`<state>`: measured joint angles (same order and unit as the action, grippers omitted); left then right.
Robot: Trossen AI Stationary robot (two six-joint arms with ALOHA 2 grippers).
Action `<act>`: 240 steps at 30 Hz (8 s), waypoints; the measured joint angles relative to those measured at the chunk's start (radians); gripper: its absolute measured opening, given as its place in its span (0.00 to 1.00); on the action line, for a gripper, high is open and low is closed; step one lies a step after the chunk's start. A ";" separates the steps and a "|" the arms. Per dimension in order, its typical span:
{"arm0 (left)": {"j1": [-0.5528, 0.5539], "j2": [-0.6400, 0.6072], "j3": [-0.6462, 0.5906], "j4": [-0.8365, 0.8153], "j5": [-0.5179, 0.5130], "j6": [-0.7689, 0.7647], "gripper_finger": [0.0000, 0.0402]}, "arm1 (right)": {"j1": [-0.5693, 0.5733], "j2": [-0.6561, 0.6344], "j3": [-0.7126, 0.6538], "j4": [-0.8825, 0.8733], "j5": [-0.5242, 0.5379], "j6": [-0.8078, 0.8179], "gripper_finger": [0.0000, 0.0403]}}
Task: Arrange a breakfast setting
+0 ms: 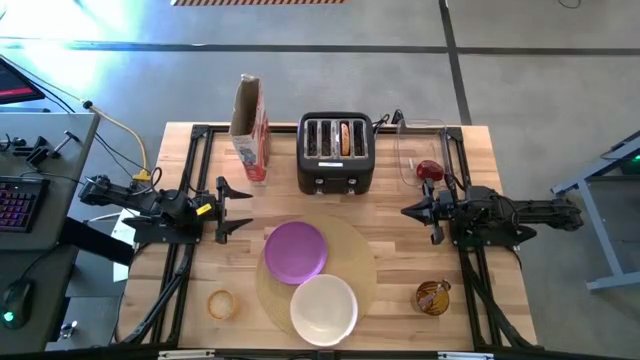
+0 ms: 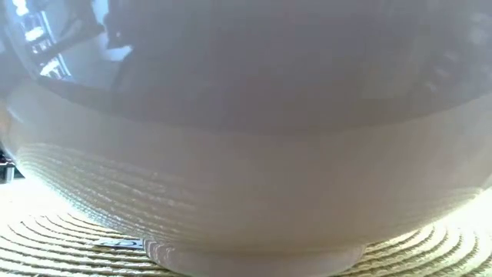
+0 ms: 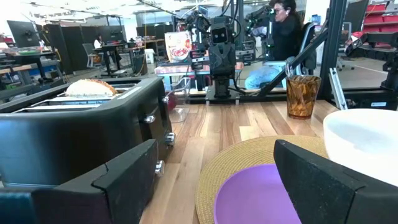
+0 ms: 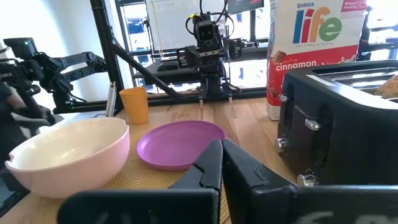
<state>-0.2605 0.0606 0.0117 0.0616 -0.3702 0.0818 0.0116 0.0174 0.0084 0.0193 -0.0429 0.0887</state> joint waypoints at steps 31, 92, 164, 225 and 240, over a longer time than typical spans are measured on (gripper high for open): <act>0.000 0.000 0.000 0.003 -0.005 0.000 0.78 | 0.000 0.000 0.000 0.000 0.002 0.000 0.00; -0.004 0.446 0.070 0.189 -0.284 -0.743 0.78 | 0.000 0.000 0.000 0.000 0.002 0.000 0.00; 0.079 1.339 0.540 -0.526 -0.828 -1.515 1.00 | 0.000 0.001 0.000 0.000 0.006 0.000 0.00; 0.320 1.788 0.540 -0.135 -1.201 -1.620 0.83 | 0.000 0.001 0.000 0.000 0.002 0.000 0.00; 0.320 1.788 0.540 -0.055 -1.201 -1.526 0.52 | 0.000 0.001 0.000 0.000 0.005 0.000 0.00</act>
<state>0.0597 1.8484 0.5517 0.0071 -1.5711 -1.4441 0.0116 0.0185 0.0086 0.0189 -0.0376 0.0883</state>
